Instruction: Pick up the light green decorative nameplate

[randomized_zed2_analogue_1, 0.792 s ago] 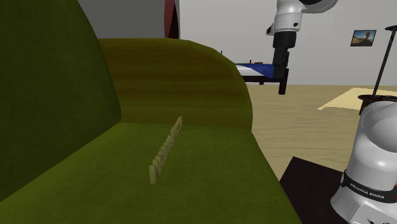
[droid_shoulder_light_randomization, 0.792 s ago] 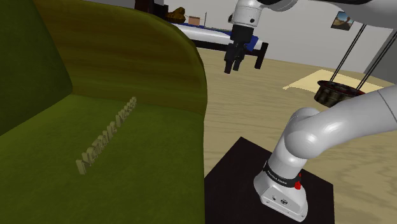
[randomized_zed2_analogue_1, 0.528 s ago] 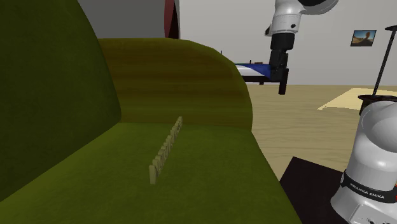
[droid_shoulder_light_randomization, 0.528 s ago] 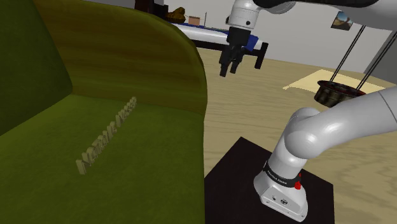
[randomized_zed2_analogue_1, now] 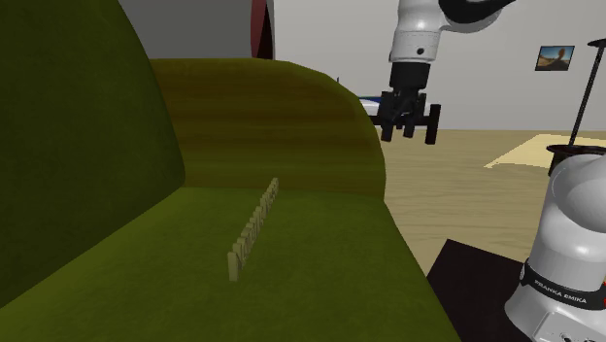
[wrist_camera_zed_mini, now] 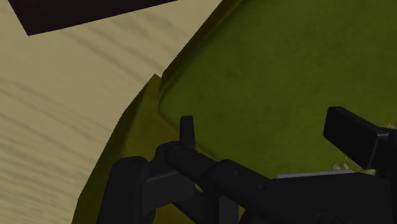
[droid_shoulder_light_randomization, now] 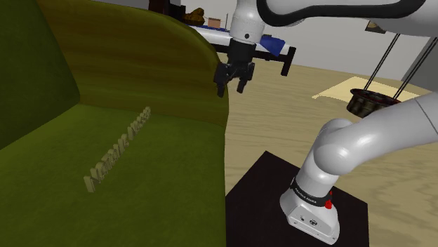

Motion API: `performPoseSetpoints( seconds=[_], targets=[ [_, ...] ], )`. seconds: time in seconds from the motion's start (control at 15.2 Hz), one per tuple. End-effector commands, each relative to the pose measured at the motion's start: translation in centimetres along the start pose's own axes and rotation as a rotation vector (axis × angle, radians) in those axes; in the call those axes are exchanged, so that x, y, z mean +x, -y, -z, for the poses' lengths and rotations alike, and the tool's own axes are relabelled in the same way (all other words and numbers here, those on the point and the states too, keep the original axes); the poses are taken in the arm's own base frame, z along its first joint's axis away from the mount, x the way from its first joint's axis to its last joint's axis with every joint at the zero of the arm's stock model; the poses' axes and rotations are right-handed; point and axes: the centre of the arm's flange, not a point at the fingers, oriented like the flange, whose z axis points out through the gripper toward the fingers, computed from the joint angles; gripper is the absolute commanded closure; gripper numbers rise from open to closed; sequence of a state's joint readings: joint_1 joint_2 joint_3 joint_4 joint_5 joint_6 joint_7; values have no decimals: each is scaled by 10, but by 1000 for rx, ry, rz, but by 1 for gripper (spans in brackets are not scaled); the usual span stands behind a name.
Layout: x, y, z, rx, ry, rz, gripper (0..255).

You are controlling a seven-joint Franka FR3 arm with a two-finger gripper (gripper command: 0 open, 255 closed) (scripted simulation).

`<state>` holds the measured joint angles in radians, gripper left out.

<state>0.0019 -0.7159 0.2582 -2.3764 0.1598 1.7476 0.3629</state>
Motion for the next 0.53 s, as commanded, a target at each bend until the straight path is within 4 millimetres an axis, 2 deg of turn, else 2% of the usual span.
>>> performPoseSetpoints(
  seconds=[0.0, 0.46],
  targets=[
    [-1, 27, -9, -8, -16, -59, 0],
    [14, 117, -42, -42, -69, -246, 0]
  ],
)
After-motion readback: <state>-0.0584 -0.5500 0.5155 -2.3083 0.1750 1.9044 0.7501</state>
